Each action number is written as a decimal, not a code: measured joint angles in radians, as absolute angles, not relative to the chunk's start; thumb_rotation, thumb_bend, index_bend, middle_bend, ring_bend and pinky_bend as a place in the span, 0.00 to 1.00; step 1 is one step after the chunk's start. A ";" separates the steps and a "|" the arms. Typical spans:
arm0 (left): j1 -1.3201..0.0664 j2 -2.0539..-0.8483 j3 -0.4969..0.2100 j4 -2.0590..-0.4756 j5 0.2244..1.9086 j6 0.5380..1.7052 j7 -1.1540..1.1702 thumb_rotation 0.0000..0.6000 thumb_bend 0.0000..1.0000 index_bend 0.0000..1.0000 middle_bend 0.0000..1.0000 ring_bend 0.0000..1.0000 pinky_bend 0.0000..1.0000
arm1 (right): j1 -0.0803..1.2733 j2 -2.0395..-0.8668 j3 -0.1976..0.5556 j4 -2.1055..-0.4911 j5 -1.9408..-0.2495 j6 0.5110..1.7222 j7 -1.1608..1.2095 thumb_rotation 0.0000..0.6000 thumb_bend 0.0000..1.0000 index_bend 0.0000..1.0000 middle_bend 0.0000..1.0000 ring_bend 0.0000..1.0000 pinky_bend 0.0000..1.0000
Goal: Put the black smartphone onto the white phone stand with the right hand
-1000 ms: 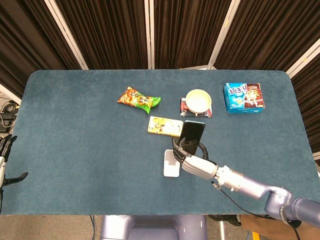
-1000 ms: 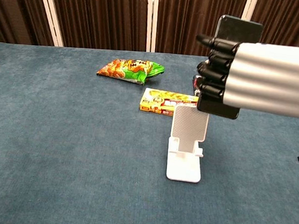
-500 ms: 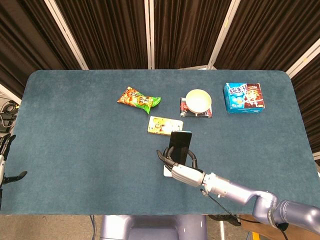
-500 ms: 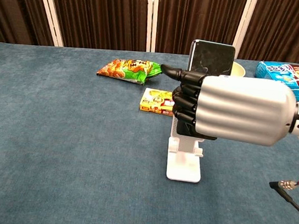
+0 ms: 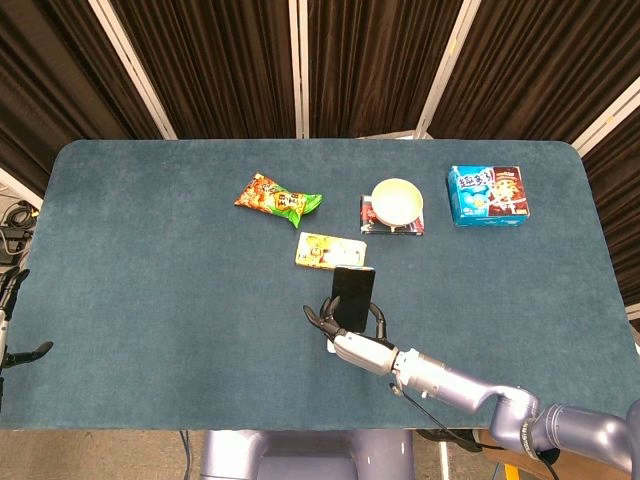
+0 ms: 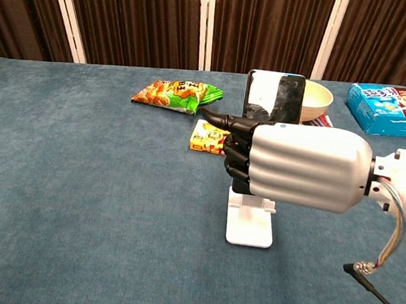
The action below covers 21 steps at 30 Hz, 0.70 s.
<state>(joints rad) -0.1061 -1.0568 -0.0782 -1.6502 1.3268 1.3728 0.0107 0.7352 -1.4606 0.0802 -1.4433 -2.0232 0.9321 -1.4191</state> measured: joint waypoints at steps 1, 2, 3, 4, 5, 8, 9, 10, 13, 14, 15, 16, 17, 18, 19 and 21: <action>-0.106 -1.056 -0.078 -1.649 1.327 1.372 0.009 1.00 0.00 0.00 0.00 0.00 0.00 | 0.733 -1.464 0.081 -1.440 -2.021 0.931 -1.424 1.00 0.54 0.60 0.55 0.40 0.10; -0.106 -1.056 -0.078 -1.649 1.326 1.371 0.007 1.00 0.00 0.00 0.00 0.00 0.00 | 0.730 -1.468 0.081 -1.436 -2.018 0.930 -1.428 1.00 0.54 0.60 0.55 0.40 0.10; -0.106 -1.055 -0.078 -1.648 1.326 1.371 0.005 1.00 0.00 0.00 0.00 0.00 0.00 | 0.726 -1.474 0.082 -1.432 -2.013 0.928 -1.433 1.00 0.54 0.60 0.55 0.40 0.10; -0.106 -1.055 -0.078 -1.648 1.326 1.371 0.004 1.00 0.00 0.00 0.00 0.00 0.00 | 0.723 -1.477 0.081 -1.429 -2.011 0.928 -1.436 1.00 0.54 0.60 0.55 0.40 0.10; -0.106 -1.055 -0.079 -1.647 1.326 1.371 0.004 1.00 0.00 0.00 0.00 0.00 0.00 | 0.721 -1.480 0.081 -1.427 -2.009 0.928 -1.439 1.00 0.54 0.60 0.55 0.40 0.10; -0.107 -1.055 -0.078 -1.647 1.327 1.371 0.003 1.00 0.00 0.00 0.00 0.00 0.00 | 0.712 -1.497 0.082 -1.423 -1.997 0.927 -1.447 1.00 0.54 0.60 0.55 0.40 0.11; -0.107 -1.055 -0.078 -1.647 1.327 1.371 0.004 1.00 0.00 0.00 0.00 0.00 0.00 | 0.708 -1.505 0.085 -1.423 -1.989 0.927 -1.452 1.00 0.54 0.60 0.54 0.40 0.11; -0.107 -1.055 -0.078 -1.647 1.327 1.371 0.004 1.00 0.00 0.00 0.00 0.00 0.00 | 0.706 -1.510 0.087 -1.422 -1.985 0.928 -1.458 1.00 0.54 0.59 0.54 0.40 0.11; -0.107 -1.055 -0.078 -1.648 1.327 1.372 0.006 1.00 0.00 0.00 0.00 0.00 0.00 | 0.698 -1.524 0.094 -1.419 -1.976 0.930 -1.478 1.00 0.54 0.59 0.54 0.40 0.11; -0.107 -1.055 -0.078 -1.648 1.327 1.372 0.006 1.00 0.00 0.00 0.00 0.00 0.00 | 0.696 -1.528 0.095 -1.418 -1.974 0.931 -1.484 1.00 0.54 0.59 0.54 0.40 0.11; -0.107 -1.055 -0.078 -1.648 1.327 1.372 0.005 1.00 0.00 0.00 0.00 0.00 0.00 | 0.694 -1.533 0.094 -1.417 -1.973 0.931 -1.489 1.00 0.54 0.59 0.54 0.40 0.11; -0.107 -1.055 -0.078 -1.648 1.327 1.372 0.005 1.00 0.00 0.00 0.00 0.00 0.00 | 0.693 -1.534 0.092 -1.417 -1.975 0.931 -1.490 1.00 0.54 0.59 0.54 0.40 0.11; -0.107 -1.055 -0.078 -1.647 1.326 1.371 0.005 1.00 0.00 0.00 0.00 0.00 0.00 | 0.692 -1.535 0.088 -1.416 -1.976 0.931 -1.490 1.00 0.54 0.59 0.54 0.40 0.11; -0.107 -1.055 -0.078 -1.647 1.326 1.371 0.005 1.00 0.00 0.00 0.00 0.00 0.00 | 0.691 -1.538 0.085 -1.415 -1.978 0.933 -1.490 1.00 0.54 0.59 0.54 0.40 0.11; -0.107 -1.055 -0.078 -1.647 1.326 1.371 0.005 1.00 0.00 0.00 0.00 0.00 0.00 | 0.690 -1.540 0.083 -1.413 -1.980 0.935 -1.490 1.00 0.54 0.59 0.54 0.40 0.11; -0.107 -1.056 -0.077 -1.647 1.327 1.370 0.005 1.00 0.00 0.00 0.00 0.00 0.00 | 0.688 -1.544 0.078 -1.410 -1.984 0.938 -1.490 1.00 0.54 0.59 0.54 0.40 0.11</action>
